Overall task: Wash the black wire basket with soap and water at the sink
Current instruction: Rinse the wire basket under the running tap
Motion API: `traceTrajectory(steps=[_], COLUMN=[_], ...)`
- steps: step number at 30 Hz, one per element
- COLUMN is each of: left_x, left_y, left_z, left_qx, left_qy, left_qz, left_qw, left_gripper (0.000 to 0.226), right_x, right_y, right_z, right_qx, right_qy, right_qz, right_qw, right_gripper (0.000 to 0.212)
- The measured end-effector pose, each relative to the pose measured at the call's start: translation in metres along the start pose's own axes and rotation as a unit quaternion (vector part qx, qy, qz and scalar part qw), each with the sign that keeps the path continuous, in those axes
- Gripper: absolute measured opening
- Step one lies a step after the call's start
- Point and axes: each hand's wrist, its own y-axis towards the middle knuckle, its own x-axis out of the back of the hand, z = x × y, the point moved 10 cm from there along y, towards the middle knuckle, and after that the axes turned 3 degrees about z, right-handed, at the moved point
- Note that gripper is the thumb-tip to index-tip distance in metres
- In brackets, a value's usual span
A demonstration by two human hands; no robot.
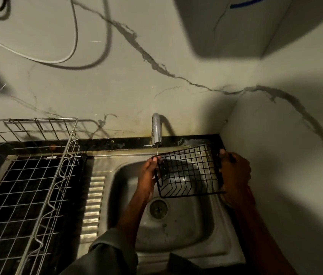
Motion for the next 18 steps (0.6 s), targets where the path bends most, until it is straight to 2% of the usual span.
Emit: traceTrajectory(steps=[5,7,9,11,14,18], left_x=[-0.011,-0.009,-0.003,0.01,0.036,0.065], left_y=[-0.005,-0.01,-0.014,-0.018,-0.024,-0.038], left_z=[0.022,0.028,0.028,0.028,0.026,0.033], left_qx=[0.073,0.105,0.126,0.132,0.125,0.132], left_qy=[-0.028,-0.032,-0.03,-0.009,0.021,-0.057], left_qz=[0.053,0.05,0.032,0.008,-0.027,-0.056], left_qw=[0.996,0.993,0.991,0.991,0.992,0.988], left_gripper=[0.042,0.047,0.041,0.036,0.05,0.073], right_x=[0.003,0.003,0.001,-0.007,-0.03,-0.06], right_y=[0.0,-0.001,-0.004,-0.01,-0.023,-0.035], right_z=[0.001,0.005,0.006,0.01,0.017,0.023], right_qx=[0.005,0.003,-0.004,0.0,0.026,0.059], right_qy=[-0.079,-0.093,-0.096,-0.087,-0.023,0.031], right_qz=[-0.009,-0.003,0.009,0.03,0.081,0.139], right_qw=[0.997,0.996,0.995,0.996,0.996,0.988], right_gripper=[0.056,0.053,0.048,0.045,0.046,0.045])
